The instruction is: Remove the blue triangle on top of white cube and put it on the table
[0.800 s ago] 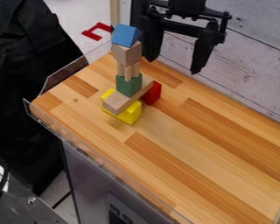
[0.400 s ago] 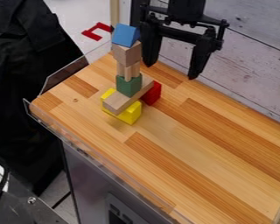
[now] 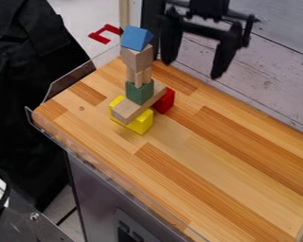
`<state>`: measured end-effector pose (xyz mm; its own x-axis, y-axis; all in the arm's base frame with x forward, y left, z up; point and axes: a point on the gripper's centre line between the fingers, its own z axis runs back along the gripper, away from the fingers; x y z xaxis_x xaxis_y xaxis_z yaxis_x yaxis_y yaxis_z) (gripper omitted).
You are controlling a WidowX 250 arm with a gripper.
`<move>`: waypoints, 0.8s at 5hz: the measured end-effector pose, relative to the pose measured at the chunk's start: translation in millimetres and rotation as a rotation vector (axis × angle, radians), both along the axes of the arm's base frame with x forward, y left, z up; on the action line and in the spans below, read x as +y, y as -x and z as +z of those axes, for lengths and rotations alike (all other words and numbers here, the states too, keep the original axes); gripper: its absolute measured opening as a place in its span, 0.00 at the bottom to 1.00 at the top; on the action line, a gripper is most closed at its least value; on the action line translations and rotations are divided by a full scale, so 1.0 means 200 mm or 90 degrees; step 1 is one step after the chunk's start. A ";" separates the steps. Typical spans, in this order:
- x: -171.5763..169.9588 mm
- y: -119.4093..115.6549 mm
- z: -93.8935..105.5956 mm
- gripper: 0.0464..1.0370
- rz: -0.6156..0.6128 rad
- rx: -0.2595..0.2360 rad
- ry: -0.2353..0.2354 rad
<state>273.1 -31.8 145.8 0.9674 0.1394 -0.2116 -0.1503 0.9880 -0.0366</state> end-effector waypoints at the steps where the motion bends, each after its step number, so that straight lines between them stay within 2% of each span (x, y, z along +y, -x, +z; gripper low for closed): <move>1: 0.06 -0.02 0.13 0.96 0.010 -0.049 -0.012; 2: 0.19 -0.01 0.21 0.96 0.043 -0.073 -0.023; 4: 0.36 0.01 0.23 0.96 0.079 -0.079 -0.023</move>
<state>271.9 41.1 191.3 0.9605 0.2651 -0.0843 -0.2682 0.9630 -0.0270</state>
